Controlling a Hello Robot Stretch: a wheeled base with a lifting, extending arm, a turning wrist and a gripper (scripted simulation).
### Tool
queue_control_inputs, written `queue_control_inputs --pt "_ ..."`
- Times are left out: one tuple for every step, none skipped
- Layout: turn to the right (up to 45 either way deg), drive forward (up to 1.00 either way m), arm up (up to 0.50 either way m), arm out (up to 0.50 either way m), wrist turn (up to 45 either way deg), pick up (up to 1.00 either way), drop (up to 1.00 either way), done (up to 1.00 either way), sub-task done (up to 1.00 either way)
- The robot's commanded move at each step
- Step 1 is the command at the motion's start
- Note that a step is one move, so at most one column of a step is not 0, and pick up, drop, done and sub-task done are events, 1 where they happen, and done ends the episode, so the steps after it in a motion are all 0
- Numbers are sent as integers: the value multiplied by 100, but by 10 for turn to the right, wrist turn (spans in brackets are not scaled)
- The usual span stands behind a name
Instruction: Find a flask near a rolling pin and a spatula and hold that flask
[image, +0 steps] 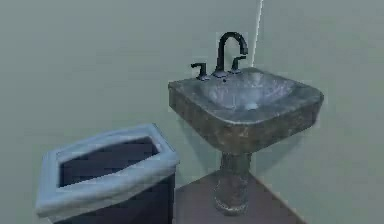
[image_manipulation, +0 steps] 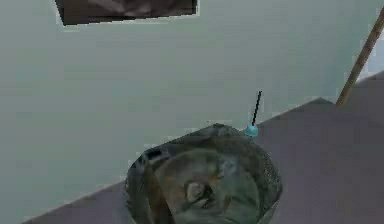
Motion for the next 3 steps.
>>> queue_control_inputs --pt "450 0 0 0 0 0 0 0 0" --pt "450 0 0 0 0 0 0 0 0" --pt "450 0 0 0 0 0 0 0 0"
